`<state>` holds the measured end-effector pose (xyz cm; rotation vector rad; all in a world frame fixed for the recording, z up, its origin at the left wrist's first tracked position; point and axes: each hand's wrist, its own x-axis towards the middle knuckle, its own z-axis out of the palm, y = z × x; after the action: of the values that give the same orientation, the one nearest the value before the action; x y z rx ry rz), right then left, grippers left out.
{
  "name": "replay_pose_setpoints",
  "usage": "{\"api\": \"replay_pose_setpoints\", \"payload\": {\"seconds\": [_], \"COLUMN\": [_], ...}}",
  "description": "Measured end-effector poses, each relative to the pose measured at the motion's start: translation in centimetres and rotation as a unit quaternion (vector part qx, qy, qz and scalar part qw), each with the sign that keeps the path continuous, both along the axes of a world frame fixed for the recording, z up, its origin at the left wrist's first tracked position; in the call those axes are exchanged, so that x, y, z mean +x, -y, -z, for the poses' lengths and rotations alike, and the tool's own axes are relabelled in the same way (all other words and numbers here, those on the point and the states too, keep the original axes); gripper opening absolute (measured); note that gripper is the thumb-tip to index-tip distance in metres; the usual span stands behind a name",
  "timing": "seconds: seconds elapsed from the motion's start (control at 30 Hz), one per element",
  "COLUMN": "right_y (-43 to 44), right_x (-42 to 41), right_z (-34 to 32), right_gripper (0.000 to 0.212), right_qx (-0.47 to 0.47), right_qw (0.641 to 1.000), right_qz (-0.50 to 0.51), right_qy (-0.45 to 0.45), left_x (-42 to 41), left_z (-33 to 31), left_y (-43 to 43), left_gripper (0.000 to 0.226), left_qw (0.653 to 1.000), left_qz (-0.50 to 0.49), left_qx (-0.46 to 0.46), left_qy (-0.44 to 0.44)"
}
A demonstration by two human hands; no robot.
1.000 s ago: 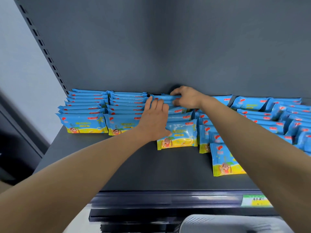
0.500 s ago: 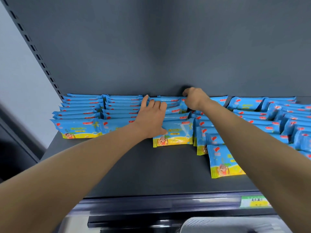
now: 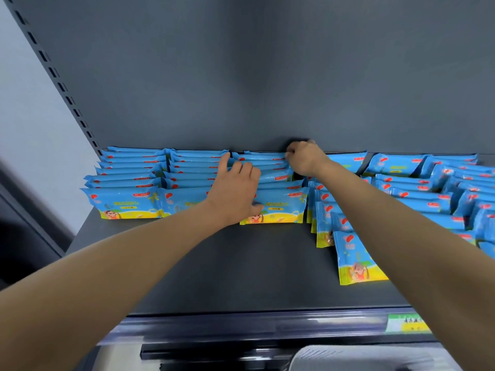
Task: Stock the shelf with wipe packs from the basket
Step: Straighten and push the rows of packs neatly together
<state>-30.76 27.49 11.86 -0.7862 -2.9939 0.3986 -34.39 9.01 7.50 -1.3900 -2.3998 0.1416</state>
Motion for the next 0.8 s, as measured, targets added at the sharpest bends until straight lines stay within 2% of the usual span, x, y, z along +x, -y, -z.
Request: {"api": "replay_pose_setpoints", "payload": {"seconds": [0.1,0.27,0.4,0.5,0.63,0.8], "right_y": [0.4,0.7,0.9,0.9,0.4,1.1], "right_x": [-0.2,-0.6,-0.7,-0.5,-0.2,-0.1], "right_z": [-0.5,-0.8,-0.3,-0.5,-0.9,-0.9], "right_gripper": [0.039,0.040,0.041,0.031,0.036,0.040], "right_qx": [-0.021,-0.096,-0.189,-0.259,-0.247,-0.272], "right_qw": [1.000,0.995,0.981,0.964,0.963,0.957], "right_qz": [-0.001,-0.002,0.028,0.059,0.105,0.093], "right_qy": [0.010,-0.009,-0.019,-0.029,-0.031,-0.047], "left_x": [0.2,-0.2,-0.5,-0.4,-0.6,-0.8], "left_z": [0.7,0.9,1.0,0.8,0.6,0.6], "left_y": [0.2,0.4,0.7,0.8,1.1,1.2], "left_gripper": [0.063,0.095,0.098,0.103,0.105,0.102], "left_qw": [1.000,0.999,0.999,0.999,0.999,0.998], "left_qz": [-0.002,0.000,-0.005,-0.008,-0.009,-0.008], "left_qx": [0.014,-0.046,-0.049,-0.050,-0.044,-0.044], "left_qy": [-0.016,-0.026,-0.016,0.003,0.019,0.046]}}
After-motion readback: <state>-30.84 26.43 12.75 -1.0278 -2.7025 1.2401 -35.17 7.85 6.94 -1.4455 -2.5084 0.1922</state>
